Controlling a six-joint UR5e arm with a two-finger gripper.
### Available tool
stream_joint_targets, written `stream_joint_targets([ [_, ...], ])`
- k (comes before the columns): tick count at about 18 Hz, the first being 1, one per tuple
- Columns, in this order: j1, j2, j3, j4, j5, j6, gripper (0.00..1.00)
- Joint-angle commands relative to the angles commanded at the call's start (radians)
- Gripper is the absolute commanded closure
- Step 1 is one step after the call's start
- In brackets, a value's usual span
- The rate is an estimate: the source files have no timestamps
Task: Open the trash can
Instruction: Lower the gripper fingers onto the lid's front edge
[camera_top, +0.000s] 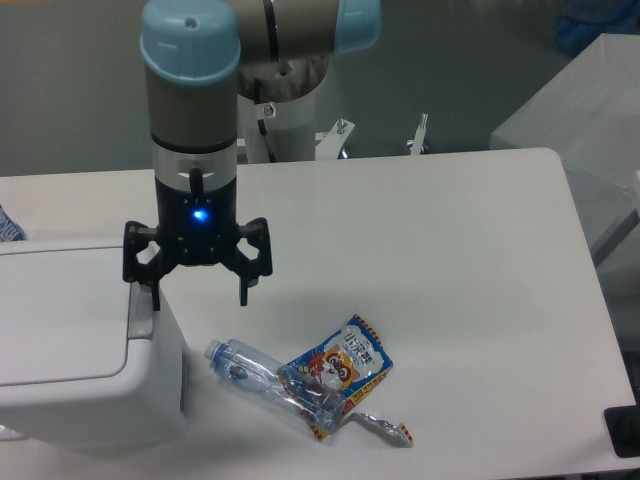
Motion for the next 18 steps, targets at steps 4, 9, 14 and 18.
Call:
stream_joint_targets([
  [4, -0.002, -0.003, 0.003, 0.0, 0.0, -0.003, 0.0],
  [9, -0.002, -0.003, 0.005, 0.002, 0.0, -0.003, 0.0],
  [14, -0.003, -0.005, 0.003, 0.002, 0.0, -0.003, 0.0],
  [18, -0.015, -0.005, 0.006, 0.002, 0.0, -0.002, 0.0],
])
